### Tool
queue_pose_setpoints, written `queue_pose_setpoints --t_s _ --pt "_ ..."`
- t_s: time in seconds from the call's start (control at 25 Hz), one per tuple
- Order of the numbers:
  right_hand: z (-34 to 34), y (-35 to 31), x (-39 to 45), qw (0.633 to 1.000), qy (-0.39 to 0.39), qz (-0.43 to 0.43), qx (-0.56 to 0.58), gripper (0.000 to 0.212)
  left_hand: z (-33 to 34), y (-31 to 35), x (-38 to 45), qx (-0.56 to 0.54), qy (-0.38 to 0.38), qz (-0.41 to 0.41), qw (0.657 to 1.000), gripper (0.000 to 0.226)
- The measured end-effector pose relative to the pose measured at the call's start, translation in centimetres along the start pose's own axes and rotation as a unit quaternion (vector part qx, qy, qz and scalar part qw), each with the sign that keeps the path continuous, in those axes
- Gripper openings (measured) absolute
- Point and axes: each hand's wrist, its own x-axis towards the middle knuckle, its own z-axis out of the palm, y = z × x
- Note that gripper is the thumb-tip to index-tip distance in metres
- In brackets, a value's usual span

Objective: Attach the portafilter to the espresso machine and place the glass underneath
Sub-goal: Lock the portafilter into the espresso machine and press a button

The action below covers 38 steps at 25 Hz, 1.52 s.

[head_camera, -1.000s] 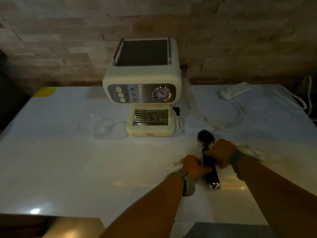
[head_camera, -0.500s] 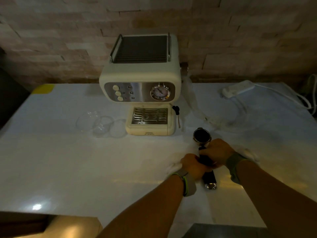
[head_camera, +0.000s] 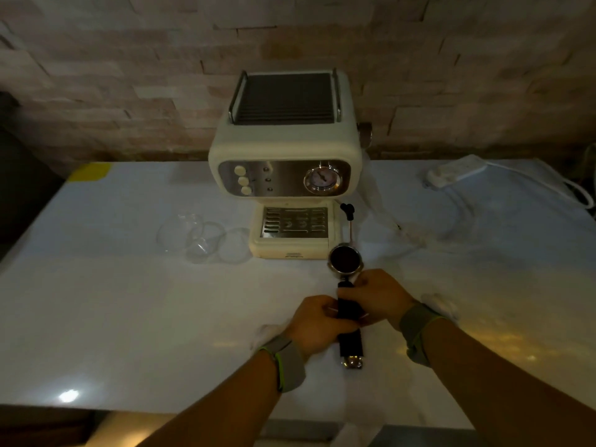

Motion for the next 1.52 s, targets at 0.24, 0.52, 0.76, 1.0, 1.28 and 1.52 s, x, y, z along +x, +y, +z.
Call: queue_pose_setpoints --t_s 0.24,0.52,0.76,1.0,1.28,1.52 --pt "4.9 -2.3 -1.2 0.974 -0.153 0.024 0.165 0.024 -6.8 -1.2 -3.1 -0.054 0.017 -0.003 0.998 0.021" --pt "8.7 -4.8 -1.1 0.96 -0.185 0.014 0.209 0.022 -11.8 -0.6 -4.9 -0.012 0.03 0.025 0.999 0.026" --pt "8.1 -5.5 -0.6 0.956 -0.155 0.012 0.249 0.027 -13.3 4.2 -6.7 0.227 0.037 0.089 0.969 0.046" --pt "7.3 -5.4 0.9 0.937 -0.157 -0.013 0.311 0.027 -16.1 17.7 -9.8 0.399 0.145 0.422 0.801 0.04" --pt "7.1 -7.4 2.6 0.931 -0.122 -0.037 0.342 0.023 -15.1 26.6 -3.0 0.549 0.064 0.414 0.723 0.04" --pt "6.9 -9.2 3.3 0.904 -0.133 -0.061 0.402 0.026 -14.8 26.4 0.9 0.614 0.031 0.347 0.708 0.069"
